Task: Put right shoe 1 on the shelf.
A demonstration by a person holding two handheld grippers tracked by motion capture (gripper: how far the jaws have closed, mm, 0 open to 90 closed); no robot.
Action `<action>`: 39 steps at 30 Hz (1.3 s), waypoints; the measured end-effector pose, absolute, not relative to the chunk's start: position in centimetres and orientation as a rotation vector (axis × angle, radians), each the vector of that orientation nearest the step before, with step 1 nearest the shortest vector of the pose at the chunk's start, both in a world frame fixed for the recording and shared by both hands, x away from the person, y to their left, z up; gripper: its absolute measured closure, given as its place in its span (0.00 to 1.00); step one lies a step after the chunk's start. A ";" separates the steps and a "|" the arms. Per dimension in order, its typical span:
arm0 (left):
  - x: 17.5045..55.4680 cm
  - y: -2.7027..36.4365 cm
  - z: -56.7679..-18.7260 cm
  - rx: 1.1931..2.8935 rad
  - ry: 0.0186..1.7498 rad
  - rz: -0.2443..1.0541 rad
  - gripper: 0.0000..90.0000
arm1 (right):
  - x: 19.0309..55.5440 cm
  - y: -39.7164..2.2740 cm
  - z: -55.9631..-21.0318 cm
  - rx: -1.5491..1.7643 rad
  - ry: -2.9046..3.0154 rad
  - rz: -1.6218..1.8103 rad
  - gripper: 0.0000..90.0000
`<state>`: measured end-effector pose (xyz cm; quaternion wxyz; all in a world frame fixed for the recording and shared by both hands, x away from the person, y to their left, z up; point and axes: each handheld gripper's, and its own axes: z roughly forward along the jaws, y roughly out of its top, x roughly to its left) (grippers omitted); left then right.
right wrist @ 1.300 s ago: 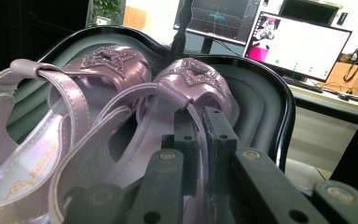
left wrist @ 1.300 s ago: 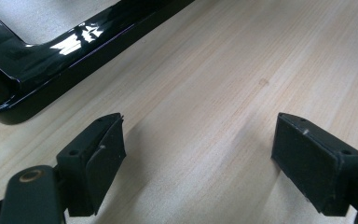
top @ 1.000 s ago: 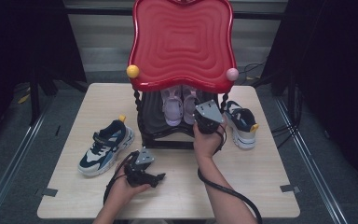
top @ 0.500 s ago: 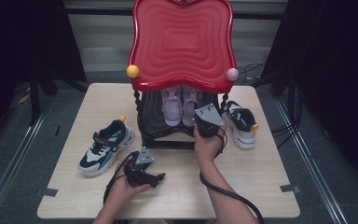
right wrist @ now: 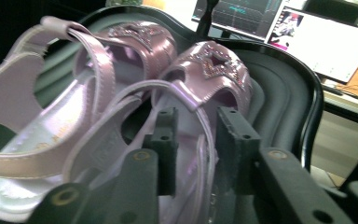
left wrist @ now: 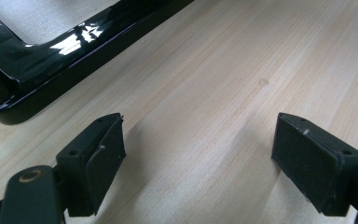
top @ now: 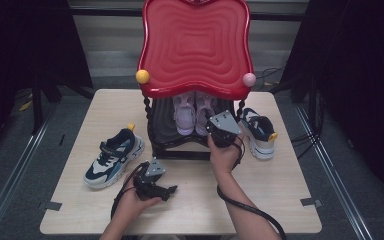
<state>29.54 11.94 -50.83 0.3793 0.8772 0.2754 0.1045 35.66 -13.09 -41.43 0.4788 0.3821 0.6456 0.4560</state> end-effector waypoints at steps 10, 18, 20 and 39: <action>29.6 11.9 -50.8 2.238 0.702 0.266 0.18 | 34.5 -13.8 -40.7 0.914 1.606 1.166 0.68; 29.6 11.9 -50.8 2.240 0.703 0.267 0.18 | 33.4 -14.0 -40.5 0.896 1.626 1.221 0.61; 29.6 11.9 -50.8 2.240 0.703 0.267 0.18 | 33.1 -14.1 -40.4 0.891 1.636 1.222 0.60; 29.6 11.9 -50.8 2.240 0.703 0.268 0.18 | 29.3 -15.4 -40.9 0.869 1.811 1.346 0.44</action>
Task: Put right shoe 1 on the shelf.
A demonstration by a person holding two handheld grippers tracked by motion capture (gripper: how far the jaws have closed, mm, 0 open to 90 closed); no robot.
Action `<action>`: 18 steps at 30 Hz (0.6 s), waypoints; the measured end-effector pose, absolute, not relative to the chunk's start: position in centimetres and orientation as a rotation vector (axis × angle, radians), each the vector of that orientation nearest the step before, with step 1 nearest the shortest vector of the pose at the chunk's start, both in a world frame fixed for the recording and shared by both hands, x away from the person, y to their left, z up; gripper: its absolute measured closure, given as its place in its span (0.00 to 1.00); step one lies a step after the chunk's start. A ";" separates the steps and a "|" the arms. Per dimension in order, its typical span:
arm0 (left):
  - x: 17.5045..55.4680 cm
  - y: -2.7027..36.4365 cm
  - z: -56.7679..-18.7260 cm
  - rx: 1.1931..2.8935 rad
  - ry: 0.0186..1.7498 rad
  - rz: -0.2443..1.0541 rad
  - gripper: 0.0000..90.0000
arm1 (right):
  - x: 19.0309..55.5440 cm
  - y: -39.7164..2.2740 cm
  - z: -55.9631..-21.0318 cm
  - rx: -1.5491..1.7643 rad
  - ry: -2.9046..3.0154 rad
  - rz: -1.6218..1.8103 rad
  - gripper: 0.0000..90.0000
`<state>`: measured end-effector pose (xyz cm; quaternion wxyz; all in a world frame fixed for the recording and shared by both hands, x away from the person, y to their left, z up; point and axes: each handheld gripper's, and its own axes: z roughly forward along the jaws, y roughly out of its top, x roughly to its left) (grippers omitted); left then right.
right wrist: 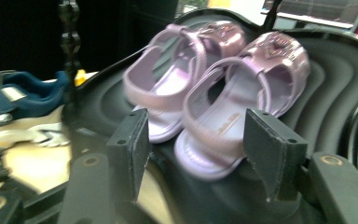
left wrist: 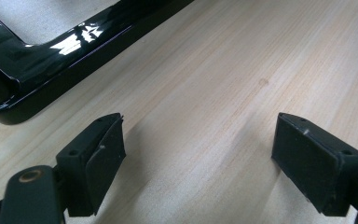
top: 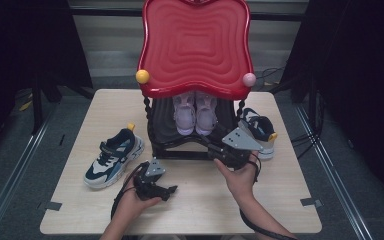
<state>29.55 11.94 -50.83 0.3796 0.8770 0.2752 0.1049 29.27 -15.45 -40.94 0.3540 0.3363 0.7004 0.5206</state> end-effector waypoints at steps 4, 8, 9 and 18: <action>29.6 11.9 -50.8 2.238 0.702 0.267 0.18 | 28.6 -16.0 -41.3 0.864 1.842 1.351 0.42; 29.6 11.9 -50.8 2.238 0.702 0.267 0.18 | 28.1 -16.6 -41.5 0.876 1.866 1.357 0.38; 29.6 11.9 -50.8 2.240 0.703 0.268 0.18 | 27.9 -16.8 -41.6 0.873 1.873 1.358 0.38; 29.6 11.9 -50.8 2.240 0.703 0.268 0.18 | 27.3 -18.4 -42.9 0.902 1.943 1.343 0.30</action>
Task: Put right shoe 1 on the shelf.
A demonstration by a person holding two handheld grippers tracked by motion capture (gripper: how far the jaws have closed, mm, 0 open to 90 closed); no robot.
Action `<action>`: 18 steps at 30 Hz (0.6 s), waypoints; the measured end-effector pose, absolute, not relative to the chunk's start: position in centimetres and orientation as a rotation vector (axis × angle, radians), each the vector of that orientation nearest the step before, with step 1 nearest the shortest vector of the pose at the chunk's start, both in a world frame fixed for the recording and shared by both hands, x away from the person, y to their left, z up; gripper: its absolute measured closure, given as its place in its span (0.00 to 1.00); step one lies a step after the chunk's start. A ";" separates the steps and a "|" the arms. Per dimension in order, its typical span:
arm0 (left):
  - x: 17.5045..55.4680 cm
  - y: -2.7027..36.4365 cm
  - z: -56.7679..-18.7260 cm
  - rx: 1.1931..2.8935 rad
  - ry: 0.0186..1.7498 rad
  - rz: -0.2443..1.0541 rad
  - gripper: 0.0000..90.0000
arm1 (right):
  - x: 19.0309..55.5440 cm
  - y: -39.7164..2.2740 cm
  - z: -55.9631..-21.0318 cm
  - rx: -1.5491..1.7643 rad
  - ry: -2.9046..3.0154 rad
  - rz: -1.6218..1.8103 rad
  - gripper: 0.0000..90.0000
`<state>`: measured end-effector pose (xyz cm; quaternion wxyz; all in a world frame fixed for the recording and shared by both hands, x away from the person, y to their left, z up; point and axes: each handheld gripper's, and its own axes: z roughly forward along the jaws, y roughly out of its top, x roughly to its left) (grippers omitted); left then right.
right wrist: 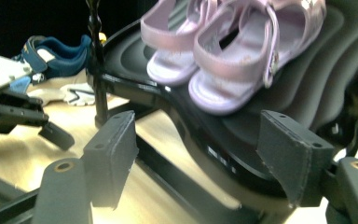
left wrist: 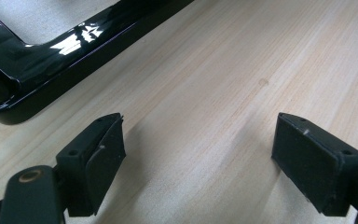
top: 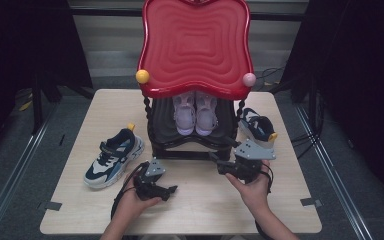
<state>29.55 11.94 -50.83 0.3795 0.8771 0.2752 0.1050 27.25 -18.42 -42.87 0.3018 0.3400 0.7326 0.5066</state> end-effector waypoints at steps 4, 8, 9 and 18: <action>29.6 11.9 -50.8 2.240 0.703 0.268 0.18 | 27.0 -19.2 -43.7 0.927 1.971 1.335 0.26; 29.6 11.9 -50.8 2.238 0.702 0.267 0.18 | 26.7 -19.9 -44.7 0.924 2.012 1.314 0.24; 29.6 11.9 -50.8 2.240 0.703 0.268 0.18 | 26.5 -20.1 -45.0 0.930 2.030 1.297 0.23; 29.5 11.9 -50.8 2.236 0.707 0.267 0.18 | 26.1 -20.6 -47.1 0.947 2.122 1.290 0.21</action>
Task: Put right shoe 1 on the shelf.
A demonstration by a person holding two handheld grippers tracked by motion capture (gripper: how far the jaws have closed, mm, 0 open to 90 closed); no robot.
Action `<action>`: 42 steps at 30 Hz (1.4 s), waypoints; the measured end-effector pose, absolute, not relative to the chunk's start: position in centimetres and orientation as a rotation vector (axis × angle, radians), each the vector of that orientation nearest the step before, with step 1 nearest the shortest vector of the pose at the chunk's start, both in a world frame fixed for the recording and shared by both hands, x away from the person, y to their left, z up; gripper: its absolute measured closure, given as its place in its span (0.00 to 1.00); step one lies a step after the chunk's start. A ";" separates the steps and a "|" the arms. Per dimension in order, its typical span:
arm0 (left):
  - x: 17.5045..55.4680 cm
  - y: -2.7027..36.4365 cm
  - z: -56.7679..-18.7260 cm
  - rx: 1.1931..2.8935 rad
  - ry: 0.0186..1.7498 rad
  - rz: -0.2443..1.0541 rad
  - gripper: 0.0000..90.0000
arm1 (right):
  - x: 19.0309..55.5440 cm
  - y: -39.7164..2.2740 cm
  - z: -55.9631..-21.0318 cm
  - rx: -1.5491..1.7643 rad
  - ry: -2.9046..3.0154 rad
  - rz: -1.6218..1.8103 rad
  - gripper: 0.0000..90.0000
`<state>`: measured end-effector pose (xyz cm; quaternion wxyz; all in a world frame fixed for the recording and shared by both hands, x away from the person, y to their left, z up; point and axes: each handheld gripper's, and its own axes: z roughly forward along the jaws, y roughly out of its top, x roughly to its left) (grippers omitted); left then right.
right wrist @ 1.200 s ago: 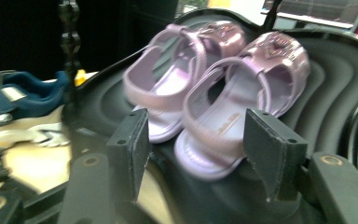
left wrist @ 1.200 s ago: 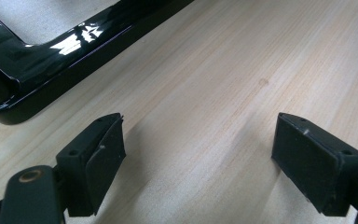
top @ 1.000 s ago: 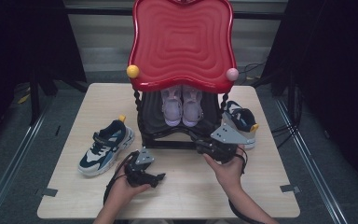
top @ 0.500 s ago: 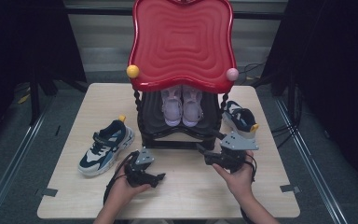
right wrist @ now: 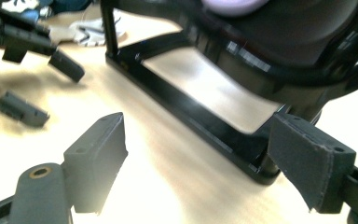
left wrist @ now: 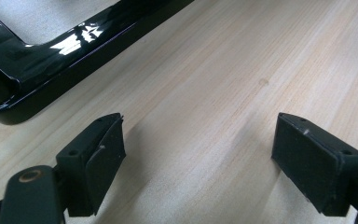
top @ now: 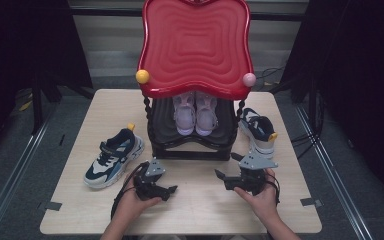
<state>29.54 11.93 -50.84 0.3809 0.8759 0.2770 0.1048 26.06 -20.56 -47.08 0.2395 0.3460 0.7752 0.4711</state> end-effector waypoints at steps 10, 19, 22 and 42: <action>29.5 11.9 -50.9 2.233 0.706 0.266 0.18 | 25.4 -20.2 -49.4 0.895 2.292 1.231 0.16; 29.5 11.9 -50.9 2.233 0.706 0.266 0.18 | 25.1 -20.7 -50.2 0.867 2.409 1.199 0.16; 29.5 11.9 -50.8 2.235 0.707 0.268 0.18 | 25.0 -21.0 -50.4 0.869 2.434 1.180 0.15; 29.5 12.0 -50.8 2.239 0.705 0.270 0.17 | 25.5 -21.5 -51.1 0.918 2.524 1.096 0.13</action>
